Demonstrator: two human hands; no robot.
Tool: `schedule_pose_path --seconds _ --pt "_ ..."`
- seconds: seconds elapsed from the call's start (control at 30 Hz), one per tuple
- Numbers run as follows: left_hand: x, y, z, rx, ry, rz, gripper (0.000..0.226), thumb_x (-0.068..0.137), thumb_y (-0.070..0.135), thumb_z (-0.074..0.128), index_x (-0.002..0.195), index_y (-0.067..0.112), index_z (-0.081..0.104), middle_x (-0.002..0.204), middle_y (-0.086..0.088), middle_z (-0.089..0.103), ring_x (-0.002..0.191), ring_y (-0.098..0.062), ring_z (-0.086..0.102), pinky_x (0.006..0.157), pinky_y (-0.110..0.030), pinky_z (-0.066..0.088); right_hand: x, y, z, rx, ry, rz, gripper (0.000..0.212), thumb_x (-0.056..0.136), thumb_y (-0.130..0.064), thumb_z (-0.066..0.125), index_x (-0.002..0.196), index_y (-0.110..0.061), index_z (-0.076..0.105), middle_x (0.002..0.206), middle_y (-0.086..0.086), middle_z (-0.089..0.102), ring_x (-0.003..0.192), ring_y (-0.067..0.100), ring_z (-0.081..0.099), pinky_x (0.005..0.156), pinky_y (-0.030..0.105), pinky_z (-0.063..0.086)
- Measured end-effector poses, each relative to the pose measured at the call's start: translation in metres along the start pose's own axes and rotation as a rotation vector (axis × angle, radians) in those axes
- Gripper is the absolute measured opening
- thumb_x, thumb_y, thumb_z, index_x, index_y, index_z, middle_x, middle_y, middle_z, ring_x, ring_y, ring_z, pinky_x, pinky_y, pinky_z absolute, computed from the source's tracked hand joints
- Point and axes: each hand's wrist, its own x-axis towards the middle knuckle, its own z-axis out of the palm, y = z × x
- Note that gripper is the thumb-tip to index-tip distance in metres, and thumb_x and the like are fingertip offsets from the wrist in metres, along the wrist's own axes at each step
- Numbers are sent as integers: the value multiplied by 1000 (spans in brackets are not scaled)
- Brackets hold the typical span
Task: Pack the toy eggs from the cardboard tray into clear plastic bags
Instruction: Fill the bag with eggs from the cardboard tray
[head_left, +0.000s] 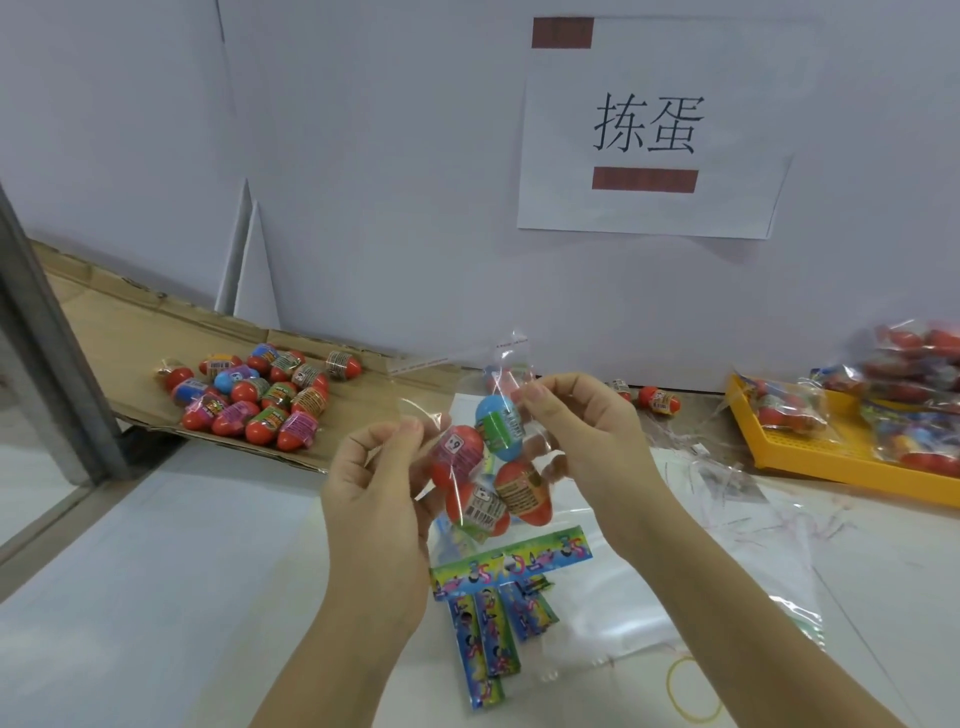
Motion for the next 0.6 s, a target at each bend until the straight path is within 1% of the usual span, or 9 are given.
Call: schedule_pose_path --seconds 0.03,0.1,0.17,0.27,0.33,0.43,0.5,0.57,0.6 --pt "0 2 0 -1 2 2 3 89 11 62 90 13 59 76 0 75 57 -7 67 44 -18 49 0 0 0 -20 -12 -9 11 94 -20 59 88 -12 62 67 -12 68 49 4 59 43 21 45" --pt "1 3 -1 49 -8 29 23 76 23 71 96 15 65 77 1 75 58 -8 67 45 -19 50 0 1 1 -59 -29 -27 11 93 -21 59 87 -13 61 68 -12 68 51 5 60 44 21 47" --pt "1 2 -2 111 8 70 22 69 29 71 89 19 72 77 2 75 61 -9 68 48 -20 53 -1 0 1 -75 -43 -41 11 93 -23 59 86 -14 61 69 -11 69 52 7 61 44 22 48" --pt "2 -1 -5 142 38 132 9 78 24 66 82 19 73 79 0 76 65 -12 71 52 -22 55 -1 -1 -1 -67 -44 -31 11 92 -23 59 87 -14 61 70 -11 69 52 6 61 45 23 49" --pt "3 -2 -6 154 43 148 10 81 23 66 85 16 72 80 -1 76 66 -13 71 53 -23 56 0 -1 0 -40 -40 0 11 92 -23 59 87 -13 61 68 -11 69 51 5 60 45 23 49" --pt "2 -4 -5 158 16 149 20 75 26 67 91 17 73 80 -2 76 67 -12 71 54 -21 56 0 1 -1 -94 -2 3 9 91 -23 63 86 -16 61 72 -8 68 54 2 60 47 20 49" --pt "2 -4 -5 189 3 163 25 77 22 68 101 15 73 81 0 76 70 -11 72 55 -20 56 -1 0 -3 -295 92 -144 10 86 -22 70 85 -25 60 80 -10 65 64 -1 59 57 17 49" --pt "1 -6 -6 258 -23 211 21 81 20 68 102 20 73 85 4 77 78 -10 73 57 -19 56 -3 -5 -6 -530 194 -436 21 82 -16 75 85 -30 59 86 -16 61 74 -4 57 67 11 45" --pt "-1 -7 -6 288 -41 239 20 80 22 68 99 26 73 87 7 77 81 -9 73 58 -18 56 -4 -9 -7 -608 192 -585 20 81 -12 75 87 -27 63 88 -15 61 76 -4 56 70 10 44"
